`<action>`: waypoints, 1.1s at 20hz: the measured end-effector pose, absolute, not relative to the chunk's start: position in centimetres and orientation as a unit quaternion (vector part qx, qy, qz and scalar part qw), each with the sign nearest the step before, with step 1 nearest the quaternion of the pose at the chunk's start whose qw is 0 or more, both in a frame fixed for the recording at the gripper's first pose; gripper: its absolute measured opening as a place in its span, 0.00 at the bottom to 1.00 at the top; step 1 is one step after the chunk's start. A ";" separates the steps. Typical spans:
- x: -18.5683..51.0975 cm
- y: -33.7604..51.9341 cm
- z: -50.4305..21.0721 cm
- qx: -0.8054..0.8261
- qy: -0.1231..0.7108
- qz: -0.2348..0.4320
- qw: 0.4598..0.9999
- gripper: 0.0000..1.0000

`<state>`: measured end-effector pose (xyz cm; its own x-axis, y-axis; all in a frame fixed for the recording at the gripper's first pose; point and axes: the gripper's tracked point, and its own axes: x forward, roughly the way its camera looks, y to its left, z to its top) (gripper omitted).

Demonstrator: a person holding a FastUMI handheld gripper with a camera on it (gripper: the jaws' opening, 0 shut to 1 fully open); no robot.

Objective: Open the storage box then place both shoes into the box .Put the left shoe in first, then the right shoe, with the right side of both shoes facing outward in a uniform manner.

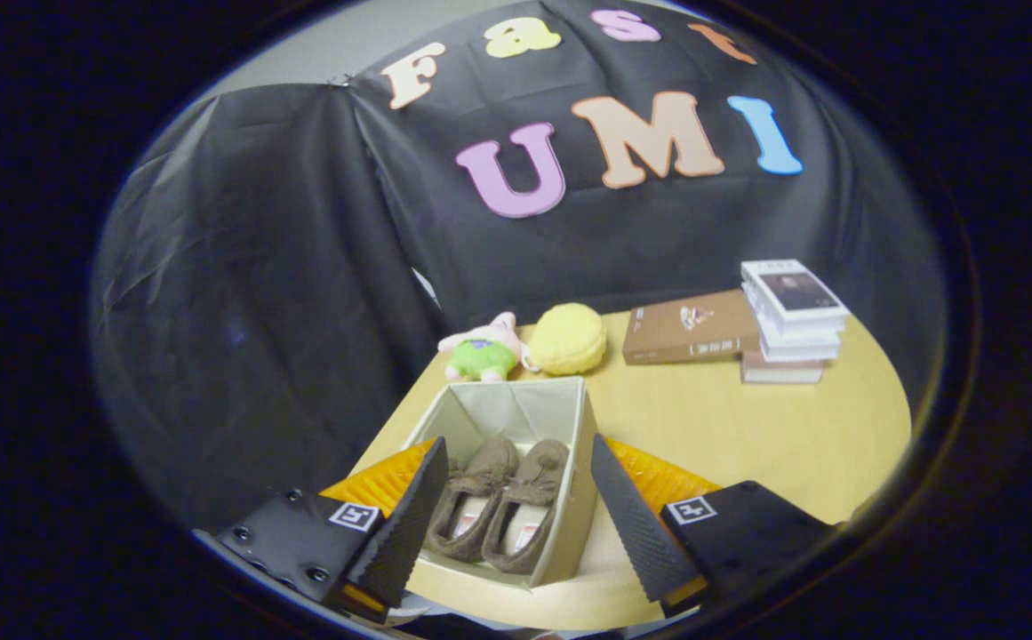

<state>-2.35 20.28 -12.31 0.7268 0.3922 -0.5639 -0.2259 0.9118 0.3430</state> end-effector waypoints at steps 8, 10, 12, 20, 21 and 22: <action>-1.0 10.6 -6.8 0.045 0.230 0.125 0.964 1.00; -0.5 7.9 -5.7 0.037 0.207 0.108 0.972 1.00; -0.4 5.3 -4.9 0.033 0.193 0.091 0.976 1.00; -0.5 -3.5 -2.9 0.020 0.145 0.029 0.989 1.00; -0.7 -4.2 -2.8 0.018 0.143 0.025 0.989 1.00; -0.9 -4.7 -2.9 0.019 0.144 0.021 0.989 1.00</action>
